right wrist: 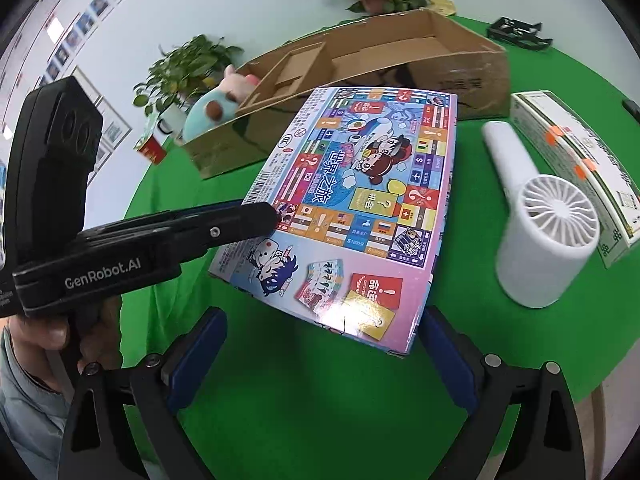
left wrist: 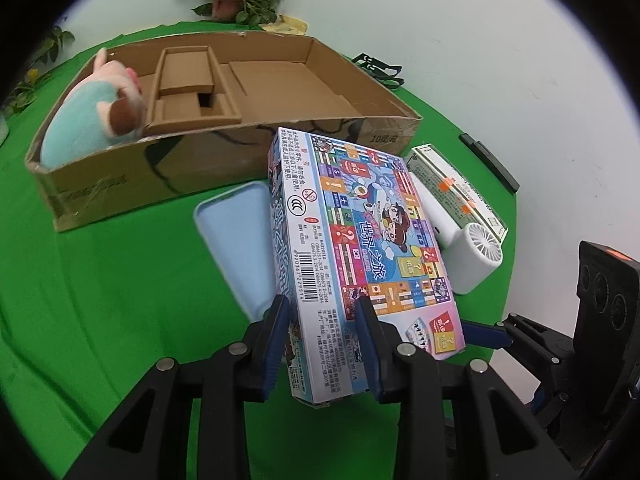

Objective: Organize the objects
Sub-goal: 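Grasp the board-game box edge with the left gripper and lift it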

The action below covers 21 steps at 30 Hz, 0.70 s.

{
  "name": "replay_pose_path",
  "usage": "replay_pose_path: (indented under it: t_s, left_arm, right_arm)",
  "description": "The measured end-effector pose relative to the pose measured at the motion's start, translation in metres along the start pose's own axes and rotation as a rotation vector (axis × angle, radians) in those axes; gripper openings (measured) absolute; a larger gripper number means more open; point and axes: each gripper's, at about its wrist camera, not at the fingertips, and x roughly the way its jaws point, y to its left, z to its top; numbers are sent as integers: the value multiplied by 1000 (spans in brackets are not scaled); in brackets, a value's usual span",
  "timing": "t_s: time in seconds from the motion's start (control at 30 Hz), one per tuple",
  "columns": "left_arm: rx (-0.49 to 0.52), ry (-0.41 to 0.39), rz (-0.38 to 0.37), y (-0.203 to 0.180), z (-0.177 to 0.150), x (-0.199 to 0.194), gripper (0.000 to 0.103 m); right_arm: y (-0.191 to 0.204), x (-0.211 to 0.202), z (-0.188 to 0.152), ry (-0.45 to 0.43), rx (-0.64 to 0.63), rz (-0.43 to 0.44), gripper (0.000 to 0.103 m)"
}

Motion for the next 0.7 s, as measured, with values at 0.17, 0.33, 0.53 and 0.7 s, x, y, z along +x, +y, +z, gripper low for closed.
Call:
replay_pose_path:
  t_s: [0.17,0.33,0.53,0.7]
  left_arm:
    - [-39,13,-3,13,-6,-1,33]
    - [-65,19,-43,18,-1,4,35]
    - [-155,55,-140,30,-2,16,48]
    - [-175,82,-173,33,-9,19,52]
  right_arm:
    - [3,-8,-3,-22,-39,54,97]
    - [-24,-11,4,-40,47,50,97]
    - [-36,6,16,-19,109,8,74]
    - [-27,20,17,15,102,7,67]
